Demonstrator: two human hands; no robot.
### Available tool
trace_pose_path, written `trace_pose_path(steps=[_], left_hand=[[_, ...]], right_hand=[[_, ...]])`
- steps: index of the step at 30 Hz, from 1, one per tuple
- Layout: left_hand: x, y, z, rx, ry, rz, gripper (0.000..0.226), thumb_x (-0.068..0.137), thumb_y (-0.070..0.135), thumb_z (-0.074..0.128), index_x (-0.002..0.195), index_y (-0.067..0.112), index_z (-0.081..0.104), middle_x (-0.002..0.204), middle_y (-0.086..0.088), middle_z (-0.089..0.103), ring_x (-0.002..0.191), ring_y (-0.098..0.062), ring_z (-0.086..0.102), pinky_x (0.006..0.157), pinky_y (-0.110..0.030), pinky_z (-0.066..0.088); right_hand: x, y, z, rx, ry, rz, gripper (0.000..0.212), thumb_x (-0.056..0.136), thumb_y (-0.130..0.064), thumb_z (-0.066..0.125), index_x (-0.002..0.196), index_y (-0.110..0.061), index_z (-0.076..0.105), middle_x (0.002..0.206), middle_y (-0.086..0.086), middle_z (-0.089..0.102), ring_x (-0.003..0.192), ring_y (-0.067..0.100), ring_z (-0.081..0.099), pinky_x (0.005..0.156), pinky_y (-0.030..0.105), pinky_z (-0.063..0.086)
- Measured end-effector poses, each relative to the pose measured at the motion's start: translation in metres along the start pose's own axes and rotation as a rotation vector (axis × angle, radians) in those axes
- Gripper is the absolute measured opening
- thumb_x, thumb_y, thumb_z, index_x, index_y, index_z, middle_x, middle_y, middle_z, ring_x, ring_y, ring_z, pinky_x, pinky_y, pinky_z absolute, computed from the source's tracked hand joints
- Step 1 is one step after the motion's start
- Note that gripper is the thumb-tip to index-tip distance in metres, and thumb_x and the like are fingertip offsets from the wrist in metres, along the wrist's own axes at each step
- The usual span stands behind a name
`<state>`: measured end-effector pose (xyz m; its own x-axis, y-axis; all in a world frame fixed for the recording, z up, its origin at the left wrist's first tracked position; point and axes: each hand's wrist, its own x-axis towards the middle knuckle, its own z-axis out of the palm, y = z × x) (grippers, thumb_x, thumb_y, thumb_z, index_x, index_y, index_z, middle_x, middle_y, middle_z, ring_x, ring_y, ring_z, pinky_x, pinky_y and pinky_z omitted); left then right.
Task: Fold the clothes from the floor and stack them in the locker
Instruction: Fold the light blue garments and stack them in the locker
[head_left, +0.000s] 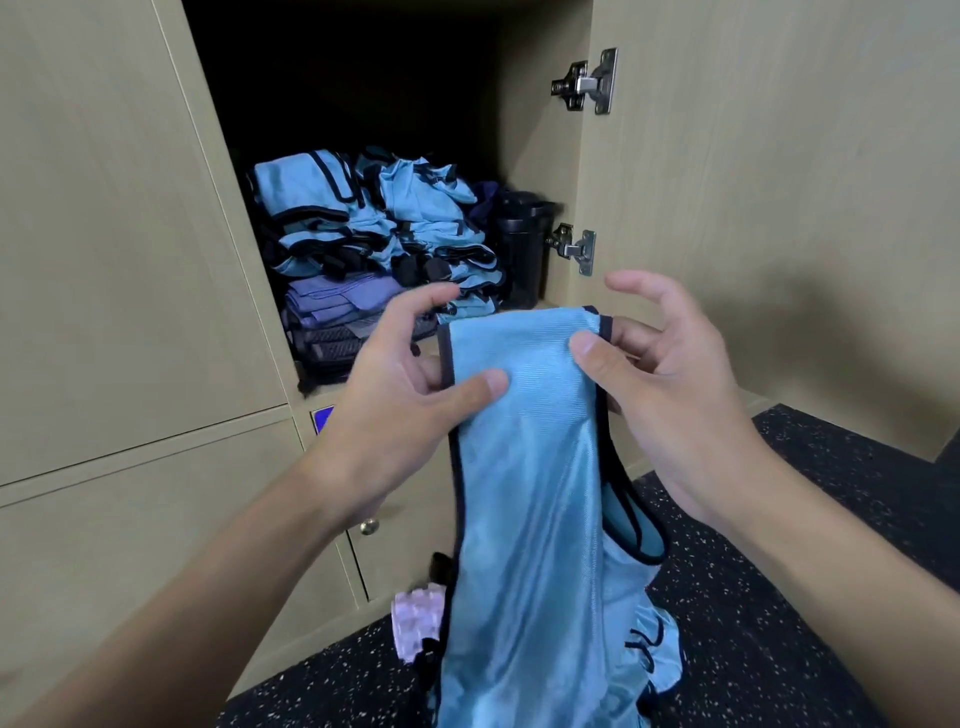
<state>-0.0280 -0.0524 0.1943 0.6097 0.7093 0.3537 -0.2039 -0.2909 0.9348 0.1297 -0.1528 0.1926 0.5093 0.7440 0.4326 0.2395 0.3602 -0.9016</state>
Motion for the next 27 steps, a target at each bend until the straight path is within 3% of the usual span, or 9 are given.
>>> trace_pose_path(steps=[3,5,10,13,16,18,21,24,27], left_hand=[[0.003,0.004,-0.007,0.014,0.084,0.053,0.066,0.085,0.002,0.069,0.14,0.022,0.04,0.089,-0.003,0.078,0.083,-0.019,0.076,0.073,-0.029,0.06],[0.006,0.004,-0.01,0.013,0.156,0.079,0.065,0.085,0.004,0.07,0.14,0.022,0.04,0.09,0.001,0.078,0.085,-0.017,0.076,0.074,-0.029,0.06],[0.004,-0.014,-0.006,-0.018,0.087,-0.05,0.085,0.073,0.015,0.087,0.142,0.021,0.038,0.119,0.003,0.071,0.111,-0.017,0.069,0.093,-0.041,0.057],[0.0,-0.023,0.0,-0.036,0.014,-0.053,0.086,0.079,0.004,0.079,0.149,0.02,0.031,0.127,0.002,0.068,0.116,-0.019,0.066,0.097,-0.038,0.055],[0.004,-0.019,-0.004,-0.106,0.089,-0.022,0.1,0.086,0.004,0.07,0.157,0.031,0.006,0.104,-0.007,0.077,0.098,-0.023,0.074,0.095,-0.042,0.055],[0.004,-0.016,-0.006,-0.099,0.123,0.01,0.108,0.082,0.013,0.077,0.155,0.04,0.004,0.096,-0.023,0.075,0.095,-0.028,0.073,0.095,-0.05,0.055],[-0.004,-0.025,0.002,-0.132,0.026,-0.031,0.112,0.08,0.01,0.077,0.152,0.051,0.002,0.114,-0.014,0.073,0.102,-0.026,0.072,0.087,-0.043,0.059],[-0.008,-0.036,0.008,-0.039,-0.031,-0.008,0.111,0.073,0.021,0.089,0.139,0.071,0.014,0.148,-0.009,0.051,0.126,-0.027,0.06,0.102,-0.05,0.051],[-0.003,-0.029,0.006,-0.051,0.044,0.081,0.101,0.078,0.014,0.084,0.143,0.062,0.023,0.145,-0.003,0.055,0.126,-0.032,0.059,0.1,-0.052,0.051]], right_hand=[[-0.001,0.0,-0.006,-0.139,-0.198,0.119,0.071,0.087,-0.014,0.072,0.14,-0.036,0.031,0.094,0.003,0.077,0.088,0.013,0.073,0.086,0.029,0.057],[-0.003,0.004,-0.004,-0.262,-0.309,0.176,0.079,0.087,-0.01,0.072,0.145,-0.035,0.025,0.094,0.001,0.077,0.089,0.018,0.074,0.091,0.037,0.056],[-0.001,0.009,-0.001,-0.172,-0.189,0.154,0.062,0.095,-0.005,0.061,0.133,-0.043,0.031,0.095,0.007,0.077,0.094,0.038,0.07,0.092,0.056,0.053],[0.001,0.007,-0.004,-0.092,-0.074,0.166,0.058,0.096,-0.007,0.06,0.135,-0.042,0.035,0.092,0.013,0.075,0.087,0.027,0.071,0.091,0.05,0.055],[0.003,0.01,-0.007,-0.147,-0.042,0.167,0.057,0.097,-0.012,0.06,0.14,-0.04,0.035,0.093,0.024,0.068,0.08,0.022,0.062,0.087,0.04,0.053],[0.003,0.013,-0.007,-0.187,-0.054,0.165,0.054,0.098,-0.015,0.058,0.14,-0.041,0.035,0.081,0.018,0.063,0.076,0.02,0.057,0.077,0.032,0.049],[0.004,0.018,-0.004,-0.17,-0.02,0.145,0.048,0.099,-0.015,0.056,0.134,-0.042,0.038,0.077,0.012,0.055,0.075,0.022,0.053,0.077,0.036,0.047],[0.008,0.02,-0.004,-0.153,0.012,0.139,0.048,0.098,-0.017,0.058,0.135,-0.041,0.039,0.076,0.011,0.054,0.075,0.021,0.053,0.08,0.043,0.05],[0.008,0.017,-0.01,-0.169,-0.089,0.161,0.064,0.094,-0.018,0.064,0.144,-0.038,0.03,0.068,-0.002,0.063,0.069,0.013,0.06,0.073,0.026,0.052]])
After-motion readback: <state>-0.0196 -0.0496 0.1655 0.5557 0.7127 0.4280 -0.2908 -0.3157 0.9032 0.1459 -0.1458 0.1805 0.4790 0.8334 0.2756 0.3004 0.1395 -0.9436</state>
